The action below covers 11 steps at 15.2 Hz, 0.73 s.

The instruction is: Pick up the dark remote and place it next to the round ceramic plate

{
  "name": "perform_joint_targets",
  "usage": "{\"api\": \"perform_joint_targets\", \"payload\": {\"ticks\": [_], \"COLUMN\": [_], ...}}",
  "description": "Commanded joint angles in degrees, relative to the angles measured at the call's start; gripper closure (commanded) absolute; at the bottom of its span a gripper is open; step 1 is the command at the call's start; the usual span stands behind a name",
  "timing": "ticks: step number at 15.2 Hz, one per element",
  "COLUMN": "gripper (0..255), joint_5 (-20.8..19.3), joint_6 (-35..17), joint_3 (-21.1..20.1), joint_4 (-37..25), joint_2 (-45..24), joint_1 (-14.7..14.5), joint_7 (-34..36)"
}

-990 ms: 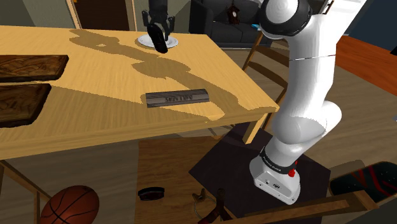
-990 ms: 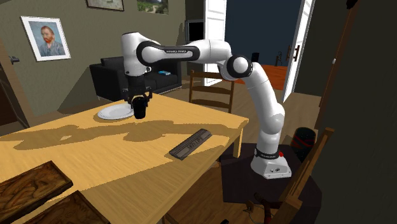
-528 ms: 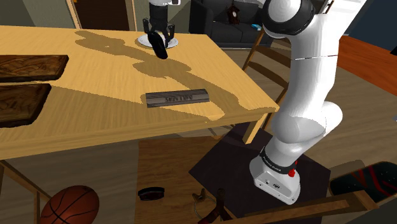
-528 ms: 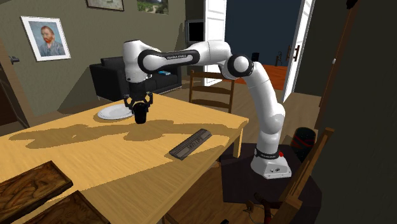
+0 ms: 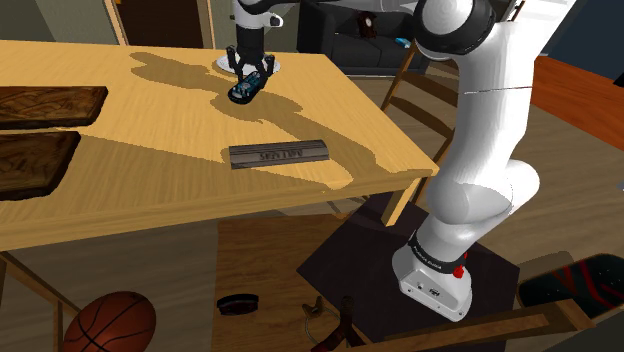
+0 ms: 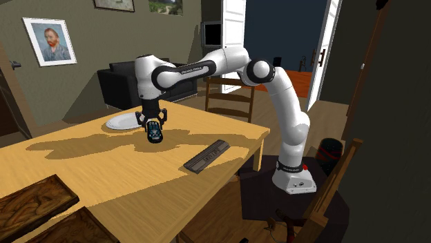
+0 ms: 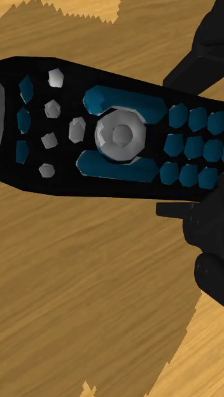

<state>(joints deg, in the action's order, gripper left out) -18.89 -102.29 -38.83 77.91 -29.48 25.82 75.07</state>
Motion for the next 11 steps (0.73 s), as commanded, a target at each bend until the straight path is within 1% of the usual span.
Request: {"api": "perform_joint_targets", "payload": {"ticks": [1, 9, 10, 11], "gripper": [255, 255, 0, 0], "joint_5": [-0.16, -0.21, -0.21, -0.21], "joint_6": [-1.58, -1.97, -1.97, -1.97], "joint_3": [0.13, 0.16, 0.16, 0.16], "joint_4": [1.49, 1.86, 1.87, 1.86], "joint_2": [-0.13, -0.17, -0.17, -0.18], "joint_1": [0.31, 0.36, 0.36, 0.36], "joint_7": [0.13, 0.18, 0.18, 0.18]}}
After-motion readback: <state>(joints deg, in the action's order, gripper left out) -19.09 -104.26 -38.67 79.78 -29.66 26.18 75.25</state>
